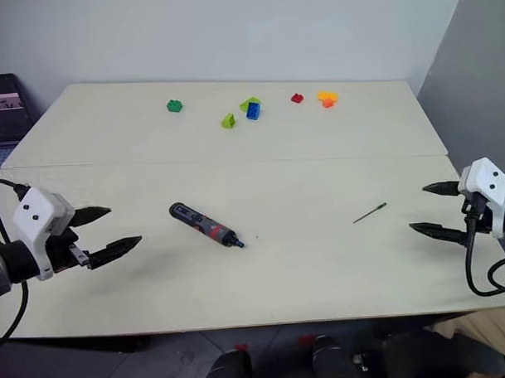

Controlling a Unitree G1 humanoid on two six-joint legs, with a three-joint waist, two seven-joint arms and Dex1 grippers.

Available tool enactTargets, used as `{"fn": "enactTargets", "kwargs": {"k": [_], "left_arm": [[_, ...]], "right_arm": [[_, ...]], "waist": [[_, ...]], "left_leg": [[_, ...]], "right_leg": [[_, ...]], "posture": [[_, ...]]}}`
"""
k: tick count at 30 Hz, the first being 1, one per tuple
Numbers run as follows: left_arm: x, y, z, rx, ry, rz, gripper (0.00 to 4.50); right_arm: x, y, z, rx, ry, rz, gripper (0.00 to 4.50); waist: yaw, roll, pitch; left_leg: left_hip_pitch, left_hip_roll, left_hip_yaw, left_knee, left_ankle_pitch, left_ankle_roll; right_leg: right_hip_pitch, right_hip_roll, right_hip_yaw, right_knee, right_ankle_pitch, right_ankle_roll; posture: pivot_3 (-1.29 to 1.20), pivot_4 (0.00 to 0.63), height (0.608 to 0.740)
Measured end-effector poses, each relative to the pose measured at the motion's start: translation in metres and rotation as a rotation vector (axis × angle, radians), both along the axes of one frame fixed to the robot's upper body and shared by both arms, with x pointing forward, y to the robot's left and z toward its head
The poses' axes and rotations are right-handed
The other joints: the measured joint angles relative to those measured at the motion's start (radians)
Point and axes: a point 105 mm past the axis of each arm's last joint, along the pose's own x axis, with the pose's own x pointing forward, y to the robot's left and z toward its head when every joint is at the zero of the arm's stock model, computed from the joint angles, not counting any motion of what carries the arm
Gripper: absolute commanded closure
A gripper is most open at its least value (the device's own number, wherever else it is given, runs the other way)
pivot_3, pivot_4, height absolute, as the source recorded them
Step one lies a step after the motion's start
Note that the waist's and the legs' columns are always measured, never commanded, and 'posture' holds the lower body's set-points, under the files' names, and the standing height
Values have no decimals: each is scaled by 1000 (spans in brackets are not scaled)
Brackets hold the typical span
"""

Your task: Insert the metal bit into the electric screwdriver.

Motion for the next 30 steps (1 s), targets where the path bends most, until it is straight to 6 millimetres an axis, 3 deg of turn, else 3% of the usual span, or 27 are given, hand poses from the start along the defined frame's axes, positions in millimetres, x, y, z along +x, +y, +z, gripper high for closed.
{"fn": "enactTargets", "kwargs": {"k": [23, 30], "left_arm": [[0, 3, 4, 50, -5, -98, 0], [10, -22, 21, 108, -78, -238, 0]], "right_arm": [[4, 16, -2, 28, -2, 62, 39], [3, 29, 4, 28, -4, 123, 39]], "waist": [[1, 1, 1], [2, 1, 1]], "left_leg": [[0, 0, 0, 0, 0, 0], [0, 0, 0, 1, 0, 0]], "right_leg": [[0, 0, 0, 1, 0, 1], [0, 0, 0, 1, 3, 6]], "posture": [[0, 150, 740], [0, 150, 740]]}}
